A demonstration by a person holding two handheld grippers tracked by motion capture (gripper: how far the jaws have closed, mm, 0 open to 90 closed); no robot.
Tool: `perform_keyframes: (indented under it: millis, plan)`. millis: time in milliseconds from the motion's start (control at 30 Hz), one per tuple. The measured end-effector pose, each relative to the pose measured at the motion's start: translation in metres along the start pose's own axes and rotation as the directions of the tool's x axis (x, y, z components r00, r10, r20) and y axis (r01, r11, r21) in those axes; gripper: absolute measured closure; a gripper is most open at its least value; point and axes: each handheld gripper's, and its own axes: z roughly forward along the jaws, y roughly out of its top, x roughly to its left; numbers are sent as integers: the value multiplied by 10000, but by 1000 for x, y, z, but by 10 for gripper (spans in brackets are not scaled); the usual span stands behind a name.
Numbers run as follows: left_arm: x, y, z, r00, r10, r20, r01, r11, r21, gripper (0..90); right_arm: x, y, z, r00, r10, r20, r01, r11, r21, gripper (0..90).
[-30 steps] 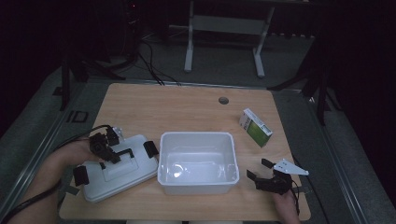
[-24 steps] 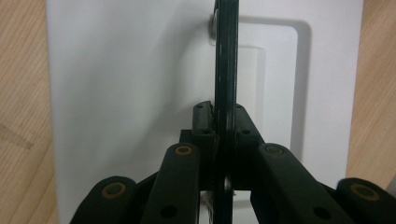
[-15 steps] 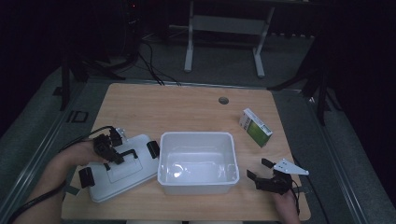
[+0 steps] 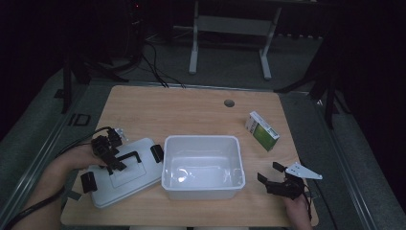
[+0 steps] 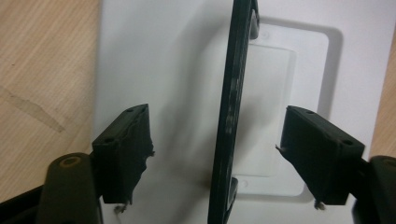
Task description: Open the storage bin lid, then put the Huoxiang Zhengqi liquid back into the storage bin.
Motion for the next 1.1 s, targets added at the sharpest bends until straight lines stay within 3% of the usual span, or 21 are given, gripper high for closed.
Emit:
perform_keyframes:
  millis: [67,333,467,533,733,1100]
  plan:
    - [-1,-1,-2,9999,79,-81,-79,10000,-18,186,-2,1,-2,9999,136,43,-137,9998,109,130]
    - [-4,-4,-5,9967,392,-705,-427,9979,-496,160,-10,5,-6,9977,609,281,-631,9944,848,130]
    - [-3,-6,-6,9956,318,-878,-392,9957,-839,146,-12,6,-7,9974,466,553,-535,9899,1310,113]
    - [-3,-6,-6,9951,338,-933,-422,9951,-893,146,-15,6,-7,9970,700,332,-741,9867,1447,113]
    - [-4,-7,-7,9937,438,-1033,-529,9948,-871,146,-20,7,-5,9961,663,579,-776,9717,2233,126]
    - [-6,-11,-8,9956,395,-847,-460,9961,-754,146,-36,21,1,9887,783,1278,-1147,9439,3096,138]
